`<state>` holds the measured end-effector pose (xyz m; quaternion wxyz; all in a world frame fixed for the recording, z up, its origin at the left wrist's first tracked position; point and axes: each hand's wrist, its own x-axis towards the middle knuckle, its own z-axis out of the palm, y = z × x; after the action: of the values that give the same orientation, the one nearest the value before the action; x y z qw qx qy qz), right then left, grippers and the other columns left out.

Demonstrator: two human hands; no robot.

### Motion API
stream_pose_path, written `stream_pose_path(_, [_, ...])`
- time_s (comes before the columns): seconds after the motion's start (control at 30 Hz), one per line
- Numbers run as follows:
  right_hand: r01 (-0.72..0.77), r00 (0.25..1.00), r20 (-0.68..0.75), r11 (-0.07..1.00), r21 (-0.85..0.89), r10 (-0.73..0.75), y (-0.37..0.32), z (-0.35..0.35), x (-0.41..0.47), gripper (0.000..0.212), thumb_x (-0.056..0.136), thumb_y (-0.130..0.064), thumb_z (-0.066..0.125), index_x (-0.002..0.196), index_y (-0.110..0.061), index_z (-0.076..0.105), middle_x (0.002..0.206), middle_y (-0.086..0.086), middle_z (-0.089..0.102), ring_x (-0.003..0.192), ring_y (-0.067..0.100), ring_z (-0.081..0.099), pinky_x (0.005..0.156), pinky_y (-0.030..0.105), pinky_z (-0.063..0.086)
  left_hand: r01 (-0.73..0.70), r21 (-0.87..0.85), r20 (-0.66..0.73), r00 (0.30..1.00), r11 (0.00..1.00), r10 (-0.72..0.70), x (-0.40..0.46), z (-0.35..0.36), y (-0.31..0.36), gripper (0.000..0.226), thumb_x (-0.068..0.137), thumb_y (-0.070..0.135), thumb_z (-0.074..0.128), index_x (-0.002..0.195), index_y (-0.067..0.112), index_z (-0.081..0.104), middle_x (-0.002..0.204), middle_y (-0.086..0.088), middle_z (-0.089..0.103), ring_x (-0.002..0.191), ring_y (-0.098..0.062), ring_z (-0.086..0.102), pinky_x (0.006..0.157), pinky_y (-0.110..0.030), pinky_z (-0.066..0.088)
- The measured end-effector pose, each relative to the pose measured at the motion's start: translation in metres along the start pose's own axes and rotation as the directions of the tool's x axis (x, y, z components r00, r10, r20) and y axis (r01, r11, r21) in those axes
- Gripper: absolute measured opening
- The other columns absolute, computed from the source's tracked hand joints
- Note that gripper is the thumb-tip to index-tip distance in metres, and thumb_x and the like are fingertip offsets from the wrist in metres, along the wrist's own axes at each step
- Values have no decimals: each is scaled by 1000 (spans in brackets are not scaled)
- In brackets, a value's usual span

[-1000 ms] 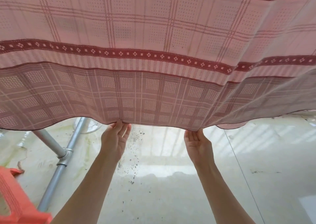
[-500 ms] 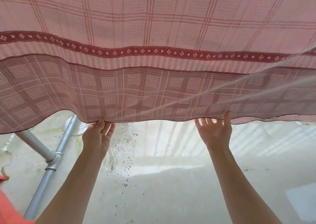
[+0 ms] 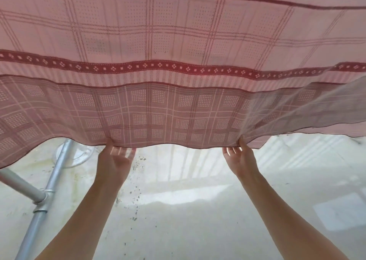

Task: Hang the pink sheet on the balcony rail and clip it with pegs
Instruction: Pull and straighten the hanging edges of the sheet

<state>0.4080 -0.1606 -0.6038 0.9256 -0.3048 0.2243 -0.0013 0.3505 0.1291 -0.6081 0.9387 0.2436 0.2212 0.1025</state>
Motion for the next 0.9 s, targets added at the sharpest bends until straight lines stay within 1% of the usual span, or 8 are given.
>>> stream_pose_path(0.1, [-48, 999, 4, 998, -33, 48, -6, -9, -9, 12, 94, -18, 52, 98, -10, 59, 101, 2, 59, 98, 16, 58, 77, 33, 48, 80, 34, 103, 991, 996, -83, -13, 23, -35, 21, 91, 27, 51, 111, 26, 55, 110, 9, 61, 115, -11, 54, 103, -47, 34])
stream_pose_path(0.23, [-113, 992, 44, 992, -49, 115, -15, -18, -16, 13, 94, -16, 52, 101, -8, 59, 99, 5, 59, 95, 18, 57, 85, 33, 43, 145, 235, 198, 961, 961, -193, -25, 49, -108, 35, 95, 29, 44, 129, 21, 47, 133, 0, 52, 124, -15, 46, 96, -38, 41])
stream_pose_path(0.33, [-145, 984, 100, 988, -49, 150, -23, -28, -15, 12, 93, -17, 53, 98, -9, 61, 95, 3, 62, 93, 16, 58, 84, 33, 43, 196, 278, 273, 923, 940, -273, -31, 74, -151, 67, 73, 45, 70, 132, 22, 47, 133, 4, 55, 123, -11, 50, 94, -39, 42])
stream_pose_path(0.43, [-161, 969, 174, 983, -92, 175, -32, -39, -12, 11, 93, -20, 54, 93, -16, 63, 88, -3, 63, 92, 13, 58, 81, 30, 44, 149, 286, 373, 892, 947, -253, -39, 89, -178, 35, 76, 35, 70, 108, 24, 63, 112, 9, 65, 109, -12, 60, 91, -40, 44])
stream_pose_path(0.5, [-190, 951, 234, 978, -82, 204, -41, -47, -8, 11, 92, -21, 53, 93, -18, 64, 92, -4, 64, 97, 14, 58, 85, 32, 43, 76, 296, 319, 932, 952, -173, -43, 91, -188, 13, 85, 21, 56, 93, 22, 66, 97, 6, 68, 98, -15, 63, 85, -37, 51])
stream_pose_path(0.63, [-238, 946, 231, 971, 17, 228, -69, -58, 7, 29, 86, -32, 59, 113, -21, 62, 121, 0, 60, 116, 20, 54, 96, 42, 44, 10, 231, 152, 987, 973, -46, -43, 92, -190, 36, 90, 8, 49, 66, 22, 73, 77, 9, 70, 80, -10, 69, 72, -32, 58])
stream_pose_path(0.77, [-127, 976, 183, 991, 43, 117, -111, -69, 34, 47, 87, -38, 58, 131, -22, 52, 126, -1, 57, 121, 20, 50, 105, 46, 37, -25, 225, 54, 998, 974, 13, -41, 99, -189, 26, 92, 7, 48, 74, 18, 64, 71, 11, 69, 78, -7, 67, 75, -33, 52])
stream_pose_path(0.9, [-107, 984, 144, 994, 37, 100, -132, -76, 54, 42, 81, -48, 61, 116, -24, 58, 113, -6, 62, 115, 18, 56, 101, 39, 44, -43, 204, 26, 999, 978, 38, -39, 104, -195, 29, 92, 8, 50, 69, 19, 64, 70, 9, 68, 79, -9, 65, 74, -32, 56])
